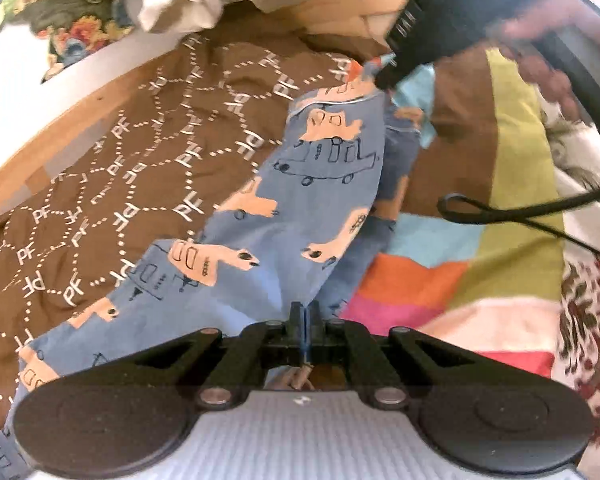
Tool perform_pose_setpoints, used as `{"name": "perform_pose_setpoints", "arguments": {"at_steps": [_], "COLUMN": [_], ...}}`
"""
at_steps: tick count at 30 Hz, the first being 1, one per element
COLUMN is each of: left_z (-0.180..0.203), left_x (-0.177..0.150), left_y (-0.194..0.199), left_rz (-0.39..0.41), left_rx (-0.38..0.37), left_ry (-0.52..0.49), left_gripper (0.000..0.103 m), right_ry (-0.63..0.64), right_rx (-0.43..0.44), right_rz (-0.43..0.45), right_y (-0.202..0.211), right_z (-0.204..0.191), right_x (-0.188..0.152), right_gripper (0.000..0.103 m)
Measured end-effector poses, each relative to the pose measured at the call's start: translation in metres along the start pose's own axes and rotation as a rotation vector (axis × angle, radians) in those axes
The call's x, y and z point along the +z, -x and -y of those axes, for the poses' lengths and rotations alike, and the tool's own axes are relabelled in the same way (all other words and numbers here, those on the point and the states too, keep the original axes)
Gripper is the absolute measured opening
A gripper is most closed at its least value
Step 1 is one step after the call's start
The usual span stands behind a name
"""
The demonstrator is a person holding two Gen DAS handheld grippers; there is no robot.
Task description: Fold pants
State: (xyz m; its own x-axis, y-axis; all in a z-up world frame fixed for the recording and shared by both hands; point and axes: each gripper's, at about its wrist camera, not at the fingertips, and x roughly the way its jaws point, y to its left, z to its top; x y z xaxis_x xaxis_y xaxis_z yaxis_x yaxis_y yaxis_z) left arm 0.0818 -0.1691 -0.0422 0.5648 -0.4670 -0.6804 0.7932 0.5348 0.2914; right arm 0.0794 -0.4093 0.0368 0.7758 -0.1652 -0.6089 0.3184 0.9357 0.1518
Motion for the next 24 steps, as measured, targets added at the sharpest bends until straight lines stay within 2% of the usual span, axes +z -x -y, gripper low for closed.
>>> {"name": "perform_pose_setpoints", "arguments": {"at_steps": [4,7,9,10,11,12,13,15,17,18,19,20,22,24], "left_z": [-0.002,-0.009,-0.018,-0.025,-0.030,-0.036,-0.040,-0.050,-0.061,-0.066,-0.070,-0.074,-0.082,-0.085], "left_x": [-0.002,0.001,0.003,0.005,0.008,0.012,0.015,0.028,0.050,0.063,0.077,0.092,0.125,0.154], "left_y": [0.001,-0.002,-0.004,-0.004,-0.004,-0.002,0.000,0.003,0.004,0.004,0.004,0.003,-0.002,-0.014], "left_rz": [-0.011,-0.041,-0.059,-0.068,-0.076,-0.077,-0.074,-0.081,-0.099,-0.103,-0.103,-0.104,-0.094,-0.077], "left_rx": [-0.022,-0.071,-0.112,-0.149,-0.179,-0.201,-0.213,-0.234,-0.212,-0.197,-0.180,-0.158,-0.114,-0.109], "left_ry": [-0.027,-0.023,0.000,0.021,0.037,0.052,0.058,0.043,0.002,-0.023,-0.046,-0.064,-0.074,-0.065], "left_gripper": [0.000,0.002,0.009,0.023,0.043,0.050,0.056,0.057,0.065,0.066,0.073,0.084,0.098,0.100], "right_ry": [-0.107,-0.107,-0.092,-0.087,-0.092,-0.105,-0.124,-0.135,-0.121,-0.123,-0.136,-0.149,-0.149,-0.123], "right_rx": [-0.025,-0.029,-0.034,-0.033,-0.027,-0.017,-0.002,0.014,0.001,-0.006,-0.007,-0.006,-0.009,-0.011], "right_rz": [-0.005,0.007,0.021,0.037,0.057,0.073,0.084,0.108,0.135,0.142,0.143,0.143,0.142,0.153], "right_y": [0.003,0.009,0.009,0.008,0.010,0.011,0.013,0.015,0.018,0.020,0.021,0.022,0.022,0.022], "right_z": [0.014,0.013,0.012,0.011,0.013,0.015,0.017,0.019,0.019,0.020,0.021,0.023,0.022,0.018], "right_x": [-0.028,-0.039,-0.045,-0.047,-0.049,-0.049,-0.050,-0.049,-0.050,-0.051,-0.052,-0.053,-0.054,-0.054], "right_gripper": [0.004,0.004,0.004,0.006,0.013,0.017,0.022,0.034,0.058,0.061,0.063,0.064,0.070,0.070]}}
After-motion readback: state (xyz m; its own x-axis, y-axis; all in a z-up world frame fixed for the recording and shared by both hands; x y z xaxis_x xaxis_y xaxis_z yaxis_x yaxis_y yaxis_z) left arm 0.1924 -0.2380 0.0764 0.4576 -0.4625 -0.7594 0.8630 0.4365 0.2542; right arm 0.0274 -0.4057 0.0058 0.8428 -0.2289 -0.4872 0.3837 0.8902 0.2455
